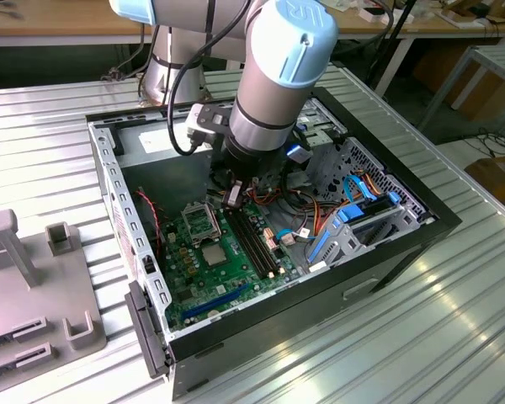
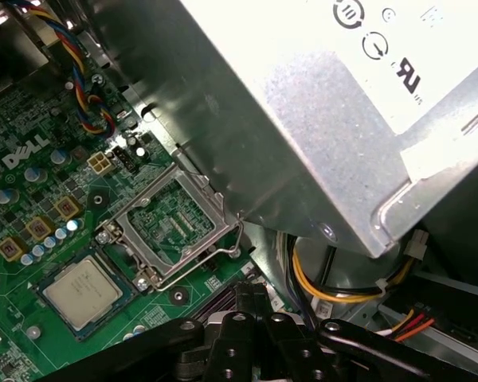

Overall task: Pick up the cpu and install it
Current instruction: 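Close the cpu cover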

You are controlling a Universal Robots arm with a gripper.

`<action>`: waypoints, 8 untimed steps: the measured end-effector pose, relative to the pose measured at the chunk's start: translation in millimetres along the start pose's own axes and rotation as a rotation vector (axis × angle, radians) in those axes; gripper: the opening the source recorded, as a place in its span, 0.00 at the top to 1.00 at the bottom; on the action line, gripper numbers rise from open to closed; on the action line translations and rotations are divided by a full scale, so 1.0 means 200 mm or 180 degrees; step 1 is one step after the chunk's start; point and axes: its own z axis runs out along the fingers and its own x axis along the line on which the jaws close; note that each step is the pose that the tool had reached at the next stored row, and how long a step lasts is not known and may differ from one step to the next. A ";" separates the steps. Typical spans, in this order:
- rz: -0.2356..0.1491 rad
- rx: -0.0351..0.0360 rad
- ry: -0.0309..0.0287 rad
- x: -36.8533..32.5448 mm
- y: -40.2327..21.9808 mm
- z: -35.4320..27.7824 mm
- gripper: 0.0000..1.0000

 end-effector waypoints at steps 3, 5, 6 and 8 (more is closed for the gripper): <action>0.0000 -0.0003 -0.0004 0.000 0.000 0.002 0.89; 0.0000 -0.0004 -0.0005 0.001 0.000 0.003 0.89; 0.0000 -0.0005 -0.0006 0.001 0.000 0.003 0.89; 0.0000 -0.0006 -0.0008 0.001 0.000 0.004 0.89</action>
